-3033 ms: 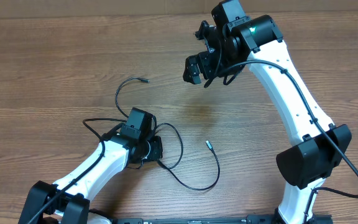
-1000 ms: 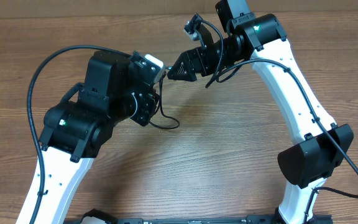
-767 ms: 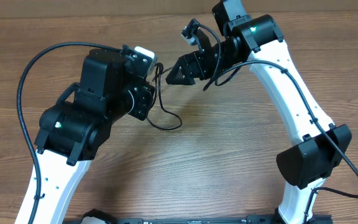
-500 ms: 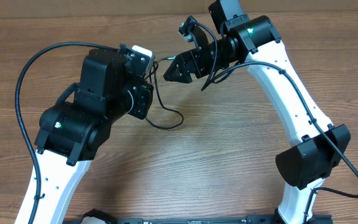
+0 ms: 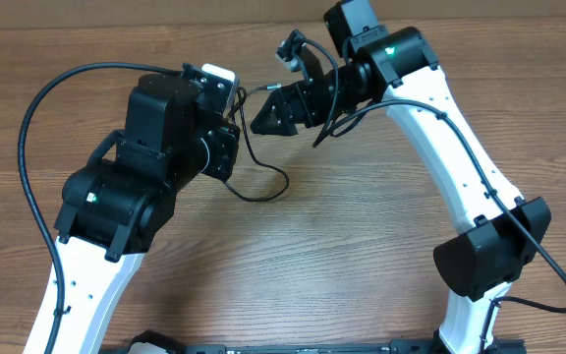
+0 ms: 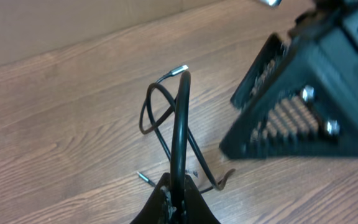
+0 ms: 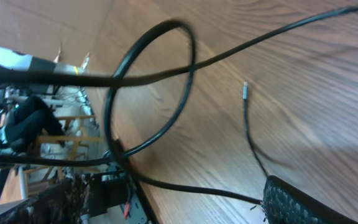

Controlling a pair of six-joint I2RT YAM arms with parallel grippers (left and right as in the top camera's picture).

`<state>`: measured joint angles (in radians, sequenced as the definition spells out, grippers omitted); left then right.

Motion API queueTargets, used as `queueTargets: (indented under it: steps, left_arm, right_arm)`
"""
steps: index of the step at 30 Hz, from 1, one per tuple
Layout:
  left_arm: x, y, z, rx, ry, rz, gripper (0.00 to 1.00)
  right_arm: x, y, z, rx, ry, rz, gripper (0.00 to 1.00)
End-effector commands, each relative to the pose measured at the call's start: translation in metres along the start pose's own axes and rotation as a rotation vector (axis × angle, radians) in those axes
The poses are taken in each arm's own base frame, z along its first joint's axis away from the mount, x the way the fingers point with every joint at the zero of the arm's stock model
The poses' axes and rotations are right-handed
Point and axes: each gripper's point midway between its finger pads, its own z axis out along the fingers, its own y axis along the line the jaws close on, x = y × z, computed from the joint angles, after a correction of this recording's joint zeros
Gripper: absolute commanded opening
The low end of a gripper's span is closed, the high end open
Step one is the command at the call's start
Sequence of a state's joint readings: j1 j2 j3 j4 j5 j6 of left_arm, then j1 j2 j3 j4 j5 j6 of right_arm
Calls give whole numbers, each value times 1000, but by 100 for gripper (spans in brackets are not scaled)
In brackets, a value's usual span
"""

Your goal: Untangle cables

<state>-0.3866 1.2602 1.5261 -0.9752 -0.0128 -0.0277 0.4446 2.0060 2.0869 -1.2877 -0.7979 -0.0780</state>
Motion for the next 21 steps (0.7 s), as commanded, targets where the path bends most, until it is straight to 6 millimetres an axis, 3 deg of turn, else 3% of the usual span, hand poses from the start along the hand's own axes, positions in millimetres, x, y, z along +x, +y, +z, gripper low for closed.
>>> queueTargets:
  steps: [1, 4, 5, 6, 9, 11, 12, 14, 15, 17, 18, 20, 21]
  left_arm:
    - [-16, 0, -16, -6, -67, -19, 4]
    - [-16, 0, -16, -6, -68, -19, 4]
    - [-16, 0, -16, -6, -67, -19, 4]
    - [-16, 0, -16, -6, -67, -19, 4]
    - [-16, 0, -16, -6, -68, -19, 4]
    - [-17, 0, -16, -6, -70, -19, 4]
    - [-18, 0, -17, -7, -73, -19, 4]
    - [-21, 0, -20, -6, -83, -19, 4]
    - [-23, 0, -21, -6, -91, -19, 4]
    - [-28, 0, -26, -5, -108, -20, 4]
    - [-31, 0, -28, -4, -116, -20, 4]
    - [-37, 0, -34, -3, -136, -20, 4]
    - [-40, -1, -37, -2, -147, -21, 4]
  right_arm:
    - [3, 19, 9, -48, 20, -21, 89]
    - [7, 29, 17, -60, 39, -41, 89]
    - [8, 32, 20, -64, 43, -48, 82]
    - [8, 35, 22, -67, 45, -57, 65]
    - [6, 33, 26, -38, 42, -76, 42]
    - [6, 31, 26, -24, 39, -78, 13]
    - [5, 31, 26, -24, 38, -79, 12]
    - [5, 31, 26, -24, 36, -81, 30]
    - [5, 31, 26, -24, 35, -82, 28]
    - [3, 31, 26, -24, 30, -87, 11]
    - [2, 31, 26, -25, 27, -90, 11]
    - [0, 31, 26, -25, 20, -97, 20]
    - [0, 31, 26, -25, 18, -99, 38]
